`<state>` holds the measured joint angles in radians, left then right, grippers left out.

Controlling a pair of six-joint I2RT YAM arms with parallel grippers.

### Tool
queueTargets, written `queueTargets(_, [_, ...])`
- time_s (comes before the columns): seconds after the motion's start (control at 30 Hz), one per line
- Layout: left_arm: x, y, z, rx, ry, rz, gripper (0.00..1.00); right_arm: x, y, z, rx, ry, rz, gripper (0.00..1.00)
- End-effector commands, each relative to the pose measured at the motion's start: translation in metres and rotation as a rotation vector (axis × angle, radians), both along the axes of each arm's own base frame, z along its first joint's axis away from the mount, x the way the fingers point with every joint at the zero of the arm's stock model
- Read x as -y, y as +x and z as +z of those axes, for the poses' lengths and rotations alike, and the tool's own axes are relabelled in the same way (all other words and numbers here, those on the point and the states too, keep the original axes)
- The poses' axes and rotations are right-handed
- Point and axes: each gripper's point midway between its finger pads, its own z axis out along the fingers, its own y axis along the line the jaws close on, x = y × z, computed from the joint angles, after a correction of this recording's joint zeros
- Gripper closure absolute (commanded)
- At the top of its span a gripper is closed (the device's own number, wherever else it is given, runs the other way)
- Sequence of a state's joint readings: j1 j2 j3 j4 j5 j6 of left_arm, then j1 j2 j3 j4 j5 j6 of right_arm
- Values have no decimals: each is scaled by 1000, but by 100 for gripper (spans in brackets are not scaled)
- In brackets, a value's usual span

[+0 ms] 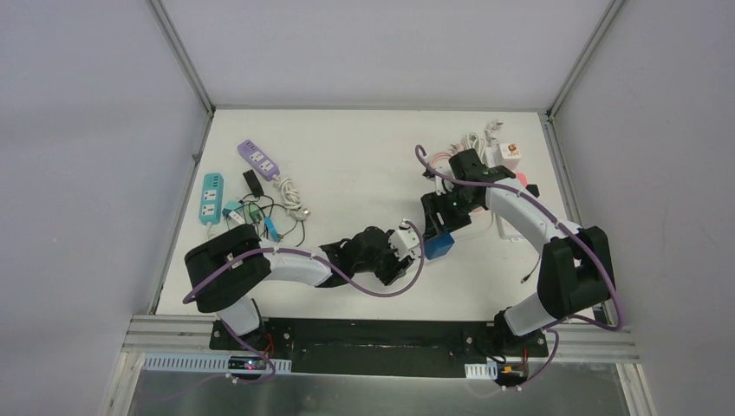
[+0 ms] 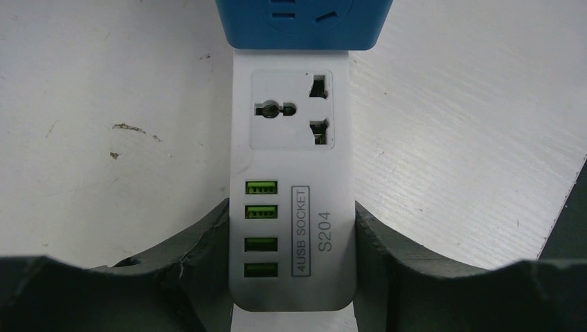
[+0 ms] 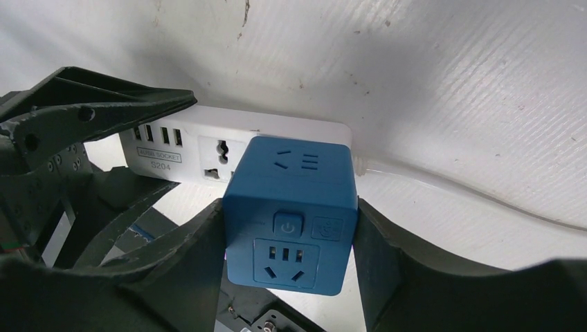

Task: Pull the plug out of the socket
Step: Remove the plug from the socket.

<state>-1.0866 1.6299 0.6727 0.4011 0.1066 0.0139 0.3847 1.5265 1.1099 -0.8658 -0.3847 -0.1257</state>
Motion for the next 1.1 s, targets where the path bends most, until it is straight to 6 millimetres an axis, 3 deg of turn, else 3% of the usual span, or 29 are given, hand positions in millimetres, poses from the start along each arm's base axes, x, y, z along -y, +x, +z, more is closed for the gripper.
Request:
queueTargets(0.0, [5,2,0,-12,3,7,100,-15,-1,22,61,71,34,100])
queueTargets(0.2, [6,3,2,-11,3,9,100,-46,-8,30,76,59,144,100])
queueTargets(0.33, [4,3,1,-10,10,14,100,-53,-11,29,69,50,172,100])
queueTargets(0.5, [0,2,-1,-28,4,39,100,-37,-6,27,96,11,150,100])
queueTargets(0.67, [0,3,-1,-19,7,34,100,-9,2,23,90,11,62,100])
queueTargets(0.8, [2,3,-2,-17,10,27,100,-2,1,24,91,21,40,100])
queueTargets(0.9, [4,3,-1,-18,6,22,100,-9,-1,27,73,60,49,100])
queueTargets(1.07, [7,5,0,-21,8,20,100,-41,-13,35,61,104,148,100])
